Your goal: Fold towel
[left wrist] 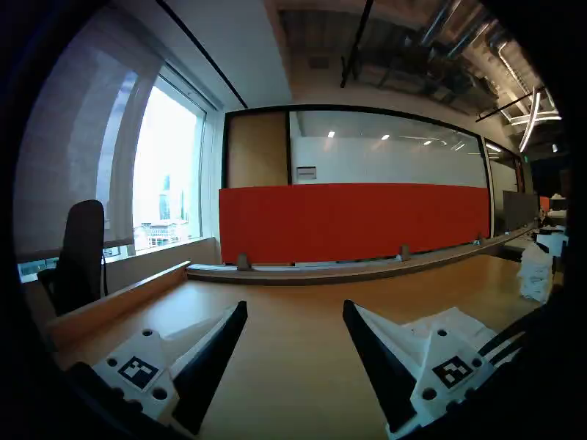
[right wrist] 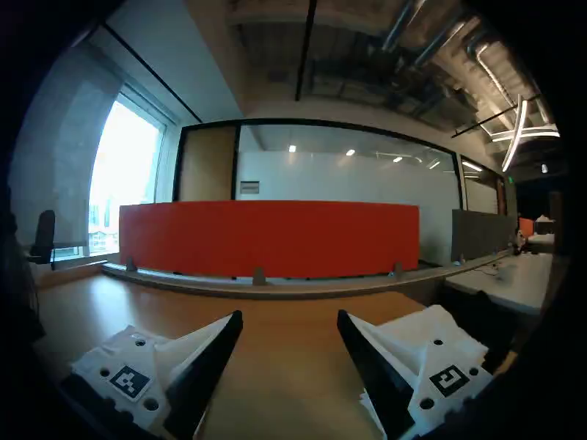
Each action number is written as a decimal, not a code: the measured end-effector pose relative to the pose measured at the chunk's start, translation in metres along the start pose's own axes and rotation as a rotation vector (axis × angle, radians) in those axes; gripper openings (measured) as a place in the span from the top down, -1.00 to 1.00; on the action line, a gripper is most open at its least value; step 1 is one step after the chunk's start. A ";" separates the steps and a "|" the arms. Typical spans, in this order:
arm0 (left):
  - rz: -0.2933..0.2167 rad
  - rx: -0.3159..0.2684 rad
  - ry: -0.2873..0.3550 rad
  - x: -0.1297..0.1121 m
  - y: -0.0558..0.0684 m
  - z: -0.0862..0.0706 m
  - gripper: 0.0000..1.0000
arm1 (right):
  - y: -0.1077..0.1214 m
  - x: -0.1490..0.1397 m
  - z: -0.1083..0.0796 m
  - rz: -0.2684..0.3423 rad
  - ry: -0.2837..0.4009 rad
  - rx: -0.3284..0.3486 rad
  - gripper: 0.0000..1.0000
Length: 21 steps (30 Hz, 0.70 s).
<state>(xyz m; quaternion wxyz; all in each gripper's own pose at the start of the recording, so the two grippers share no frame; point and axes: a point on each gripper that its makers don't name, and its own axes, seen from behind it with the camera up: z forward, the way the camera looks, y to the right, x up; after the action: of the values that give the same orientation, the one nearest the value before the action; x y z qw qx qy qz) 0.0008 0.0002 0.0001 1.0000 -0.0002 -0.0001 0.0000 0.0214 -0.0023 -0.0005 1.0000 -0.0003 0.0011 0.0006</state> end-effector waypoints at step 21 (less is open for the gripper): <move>-0.001 -0.044 -0.012 0.109 0.018 0.001 -0.93 | -0.015 0.117 -0.004 -0.042 -0.014 0.008 -1.00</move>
<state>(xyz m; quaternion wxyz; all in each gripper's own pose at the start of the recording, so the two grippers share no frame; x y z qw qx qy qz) 0.1103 0.0184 0.0012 0.9997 -0.0219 -0.0060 -0.0004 0.1383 -0.0173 -0.0042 0.9998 0.0034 -0.0057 -0.0205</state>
